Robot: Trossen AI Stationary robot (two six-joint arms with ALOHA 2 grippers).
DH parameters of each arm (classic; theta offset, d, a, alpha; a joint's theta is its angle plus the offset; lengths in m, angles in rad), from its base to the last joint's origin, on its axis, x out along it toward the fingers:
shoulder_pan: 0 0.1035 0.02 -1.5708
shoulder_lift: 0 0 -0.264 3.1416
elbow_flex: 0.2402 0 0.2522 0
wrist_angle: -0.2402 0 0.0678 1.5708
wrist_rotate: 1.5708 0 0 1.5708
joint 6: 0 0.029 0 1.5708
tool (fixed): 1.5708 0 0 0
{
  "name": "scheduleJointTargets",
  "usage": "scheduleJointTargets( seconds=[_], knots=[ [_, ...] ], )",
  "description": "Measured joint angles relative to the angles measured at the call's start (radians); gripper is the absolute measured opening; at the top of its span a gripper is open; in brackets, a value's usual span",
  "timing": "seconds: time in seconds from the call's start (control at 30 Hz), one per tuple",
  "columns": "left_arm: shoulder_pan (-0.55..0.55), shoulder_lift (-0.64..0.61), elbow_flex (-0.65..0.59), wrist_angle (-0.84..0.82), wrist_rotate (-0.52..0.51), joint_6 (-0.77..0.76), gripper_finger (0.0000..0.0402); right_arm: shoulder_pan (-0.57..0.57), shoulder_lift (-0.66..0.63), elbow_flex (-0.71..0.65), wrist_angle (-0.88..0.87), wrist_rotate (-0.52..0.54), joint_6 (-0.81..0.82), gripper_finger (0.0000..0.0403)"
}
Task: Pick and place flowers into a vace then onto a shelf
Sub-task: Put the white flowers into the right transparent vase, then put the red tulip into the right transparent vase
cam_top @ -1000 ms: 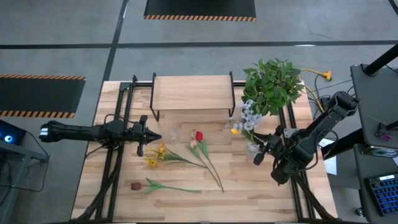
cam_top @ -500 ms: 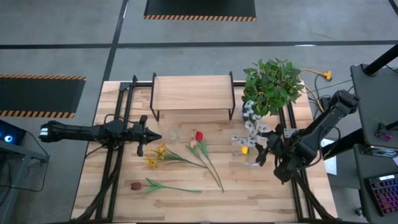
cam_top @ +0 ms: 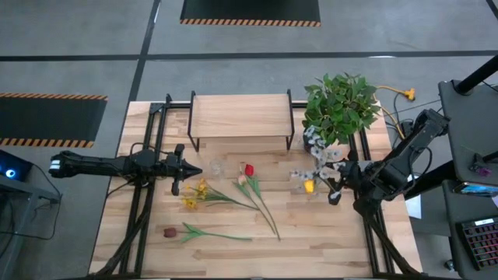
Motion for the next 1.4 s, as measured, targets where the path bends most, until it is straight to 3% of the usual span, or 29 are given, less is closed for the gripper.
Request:
scheduleJointTargets(
  seconds=[0.27, 0.57, 0.77, 0.97, 1.13, 1.4],
  knots=[
    [0.000, 0.000, 0.000, 0.000, 0.000, 0.000, 0.0000, 0.000, -0.073, 0.000, 0.003, -0.092, -0.004, 0.0212],
    [0.000, 0.000, 0.000, 0.000, 0.000, 0.000, 0.0000, 0.000, -0.144, 0.000, 0.004, -0.356, -0.019, 0.0210],
    [0.000, 0.000, 0.000, 0.000, 0.000, 0.000, 0.0000, 0.002, -0.120, 0.000, 0.015, -0.471, -0.017, 0.0210],
    [0.000, 0.000, 0.000, 0.000, 0.000, 0.000, 0.0000, 0.076, -0.020, 0.001, 0.058, -0.487, 0.044, 0.0210],
    [0.000, 0.000, 0.000, 0.000, 0.000, 0.000, 0.0000, 0.163, 0.068, 0.001, 0.068, -0.481, 0.196, 0.0210],
    [0.000, 0.000, 0.000, 0.000, 0.000, 0.000, 0.0000, 0.237, 0.234, 0.002, 0.187, -0.396, 0.373, 0.0210]
  ],
)
